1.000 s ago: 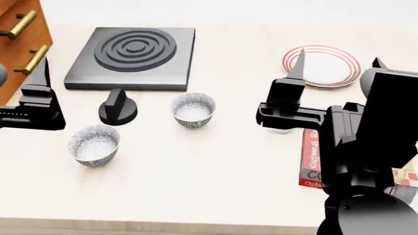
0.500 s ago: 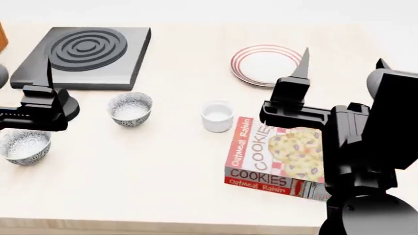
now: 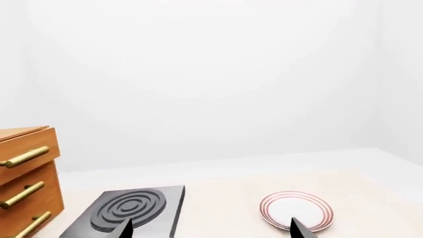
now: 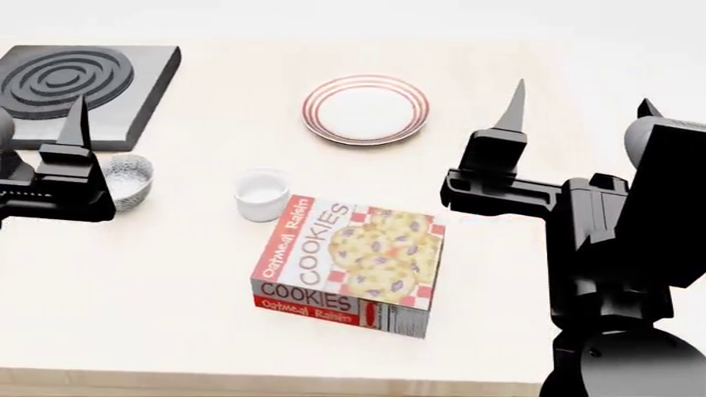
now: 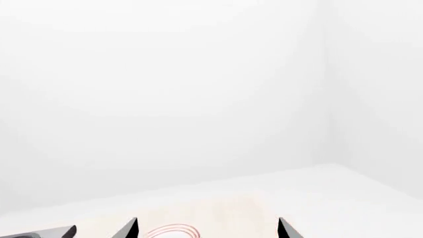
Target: Pick the akita bowl next to the ramekin and place it on the plate.
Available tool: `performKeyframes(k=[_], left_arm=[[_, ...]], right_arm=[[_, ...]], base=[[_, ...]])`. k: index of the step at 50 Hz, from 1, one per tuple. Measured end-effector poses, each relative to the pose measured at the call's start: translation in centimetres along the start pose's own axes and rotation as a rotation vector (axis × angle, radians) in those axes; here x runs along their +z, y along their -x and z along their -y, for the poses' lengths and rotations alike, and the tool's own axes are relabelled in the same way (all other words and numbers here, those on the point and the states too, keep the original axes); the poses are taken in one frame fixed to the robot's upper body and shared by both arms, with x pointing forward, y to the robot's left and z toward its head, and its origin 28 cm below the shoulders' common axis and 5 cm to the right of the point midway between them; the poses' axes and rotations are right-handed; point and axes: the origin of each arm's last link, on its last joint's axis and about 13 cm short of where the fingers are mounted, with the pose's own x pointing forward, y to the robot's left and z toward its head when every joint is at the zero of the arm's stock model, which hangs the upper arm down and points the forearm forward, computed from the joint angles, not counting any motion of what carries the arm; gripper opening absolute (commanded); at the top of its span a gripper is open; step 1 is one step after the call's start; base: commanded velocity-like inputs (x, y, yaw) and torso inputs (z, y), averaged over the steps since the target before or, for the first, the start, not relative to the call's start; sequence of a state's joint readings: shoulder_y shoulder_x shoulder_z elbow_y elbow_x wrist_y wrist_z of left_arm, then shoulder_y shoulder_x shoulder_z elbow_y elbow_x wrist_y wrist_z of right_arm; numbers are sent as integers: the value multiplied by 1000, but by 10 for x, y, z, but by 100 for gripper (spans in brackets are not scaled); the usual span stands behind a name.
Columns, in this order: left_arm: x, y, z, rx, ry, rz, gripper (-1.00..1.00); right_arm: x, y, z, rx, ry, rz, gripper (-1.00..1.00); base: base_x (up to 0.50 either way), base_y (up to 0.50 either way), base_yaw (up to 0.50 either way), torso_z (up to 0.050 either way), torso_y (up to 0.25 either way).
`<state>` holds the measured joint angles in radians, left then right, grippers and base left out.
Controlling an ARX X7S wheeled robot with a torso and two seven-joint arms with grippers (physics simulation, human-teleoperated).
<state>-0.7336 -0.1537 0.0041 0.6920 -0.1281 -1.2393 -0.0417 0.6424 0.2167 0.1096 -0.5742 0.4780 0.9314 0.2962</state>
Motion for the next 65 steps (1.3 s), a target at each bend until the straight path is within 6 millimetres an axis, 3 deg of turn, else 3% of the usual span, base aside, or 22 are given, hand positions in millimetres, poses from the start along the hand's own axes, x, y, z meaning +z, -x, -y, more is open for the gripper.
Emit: performKeyframes(k=[12,33,65], left_arm=[[-1,-1,0,-1,1,1,100],[-1,0,0,-3,3,1,100],[1,0,0,-2,3,1,100]], right_arm=[[-1,0,0,0,-3,2,100],[-1,1,1,-10,-15,-1,100],[-1,0,0,-11,-22,-5,100]], base=[[0,-429,0,0,0],[5,-7,0,0,0],[413,0,0,0,0]])
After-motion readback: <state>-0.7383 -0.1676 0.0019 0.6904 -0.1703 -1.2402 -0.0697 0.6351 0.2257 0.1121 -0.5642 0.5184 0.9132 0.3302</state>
